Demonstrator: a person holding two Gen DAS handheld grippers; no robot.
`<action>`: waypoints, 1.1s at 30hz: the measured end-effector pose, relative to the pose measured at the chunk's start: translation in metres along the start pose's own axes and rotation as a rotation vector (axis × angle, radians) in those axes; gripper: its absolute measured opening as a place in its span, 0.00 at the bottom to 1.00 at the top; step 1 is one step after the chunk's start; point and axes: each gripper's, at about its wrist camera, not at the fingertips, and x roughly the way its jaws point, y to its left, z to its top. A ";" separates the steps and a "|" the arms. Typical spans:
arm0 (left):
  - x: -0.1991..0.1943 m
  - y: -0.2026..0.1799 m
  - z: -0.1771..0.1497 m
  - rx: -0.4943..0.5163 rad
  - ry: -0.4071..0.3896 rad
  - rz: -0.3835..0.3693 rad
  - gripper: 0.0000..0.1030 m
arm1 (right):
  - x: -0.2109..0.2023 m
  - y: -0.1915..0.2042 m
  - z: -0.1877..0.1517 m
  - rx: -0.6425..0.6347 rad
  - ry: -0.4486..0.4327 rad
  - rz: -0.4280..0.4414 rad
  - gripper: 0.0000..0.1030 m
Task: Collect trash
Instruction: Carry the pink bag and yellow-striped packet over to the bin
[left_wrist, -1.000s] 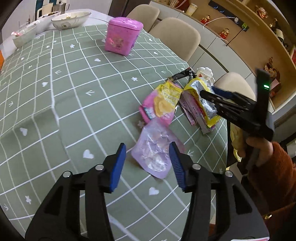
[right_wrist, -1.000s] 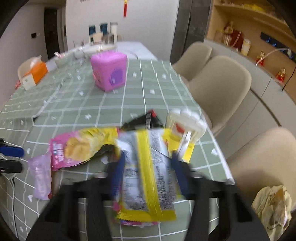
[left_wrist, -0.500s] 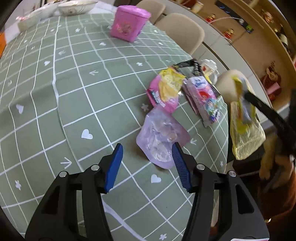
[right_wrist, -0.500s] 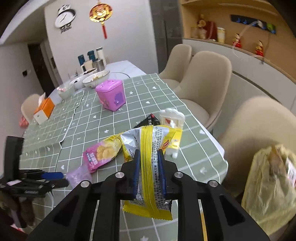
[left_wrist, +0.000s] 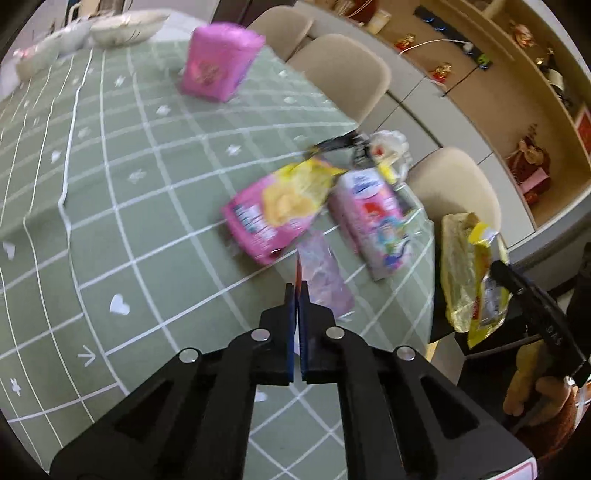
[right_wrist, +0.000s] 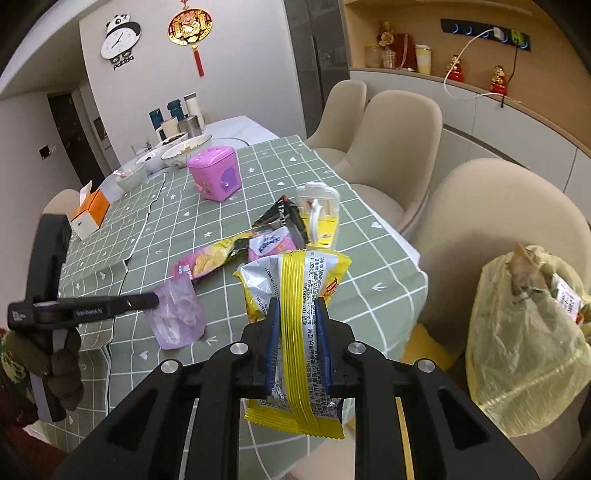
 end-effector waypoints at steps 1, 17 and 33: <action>-0.006 -0.007 0.003 0.008 -0.015 -0.008 0.01 | -0.003 -0.001 0.000 0.000 -0.004 -0.003 0.18; -0.057 -0.168 0.087 0.268 -0.259 -0.186 0.01 | -0.109 -0.067 0.042 -0.027 -0.240 -0.151 0.18; 0.034 -0.360 0.092 0.456 -0.171 -0.389 0.01 | -0.196 -0.224 0.028 0.080 -0.359 -0.349 0.18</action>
